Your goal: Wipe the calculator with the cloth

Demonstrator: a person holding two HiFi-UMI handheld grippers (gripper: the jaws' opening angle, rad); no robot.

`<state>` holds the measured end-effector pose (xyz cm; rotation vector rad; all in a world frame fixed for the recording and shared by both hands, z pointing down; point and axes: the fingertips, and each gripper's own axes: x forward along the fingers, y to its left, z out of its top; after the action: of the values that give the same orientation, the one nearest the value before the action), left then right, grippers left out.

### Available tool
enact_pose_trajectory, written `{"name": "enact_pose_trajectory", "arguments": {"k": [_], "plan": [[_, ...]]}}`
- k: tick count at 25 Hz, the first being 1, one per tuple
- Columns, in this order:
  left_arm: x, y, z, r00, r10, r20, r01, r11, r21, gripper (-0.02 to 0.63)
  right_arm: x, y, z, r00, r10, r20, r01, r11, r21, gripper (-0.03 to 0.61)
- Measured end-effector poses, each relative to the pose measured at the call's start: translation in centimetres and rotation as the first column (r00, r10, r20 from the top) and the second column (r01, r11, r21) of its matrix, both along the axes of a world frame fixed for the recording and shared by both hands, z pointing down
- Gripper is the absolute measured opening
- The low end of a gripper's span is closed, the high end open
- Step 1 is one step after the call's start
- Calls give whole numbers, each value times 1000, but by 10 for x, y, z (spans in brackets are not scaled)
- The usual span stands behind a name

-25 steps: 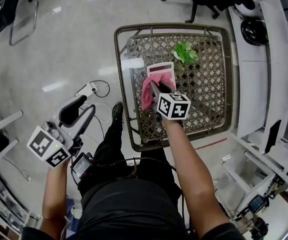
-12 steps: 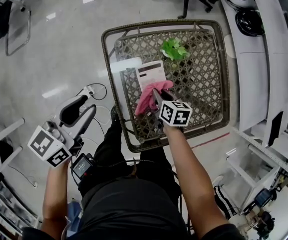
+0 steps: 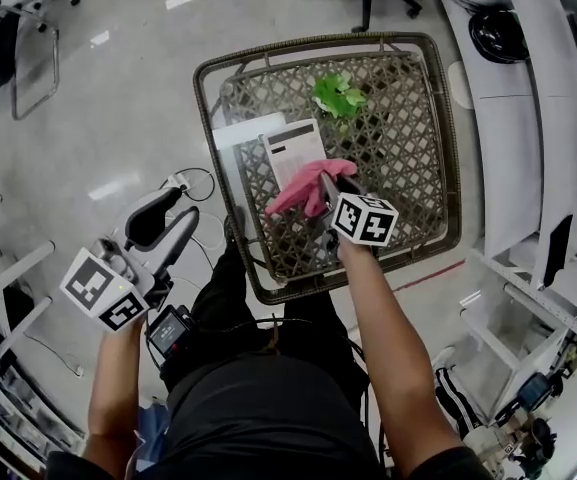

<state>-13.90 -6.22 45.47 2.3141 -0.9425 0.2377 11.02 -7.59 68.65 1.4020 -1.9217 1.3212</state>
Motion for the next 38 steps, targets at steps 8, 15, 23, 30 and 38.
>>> {"name": "enact_pose_trajectory", "arguments": {"k": [8,15,23,30,38], "plan": [[12,-3,-1,1000,13,-2,-13,1000,5,195,26,-7,0,999,41,-28,-42,999,-12,78],[25,-5,-8,999,33,-2,-33,999,23,195,66,13,9,991,94,-100,-100,993,-61,80],[37,-9,-30,998,58,5,-58,997,59,195,91,31,6,980,37,-197,-58,993,-104,81],[44,-9,-52,997,73,12,-74,993,89,195,101,44,-10,989,45,-143,-63,990,-123,117],[42,-11,-80,995,101,23,-103,985,136,195,115,44,-70,976,15,-219,-15,1000,-1,209]]}}
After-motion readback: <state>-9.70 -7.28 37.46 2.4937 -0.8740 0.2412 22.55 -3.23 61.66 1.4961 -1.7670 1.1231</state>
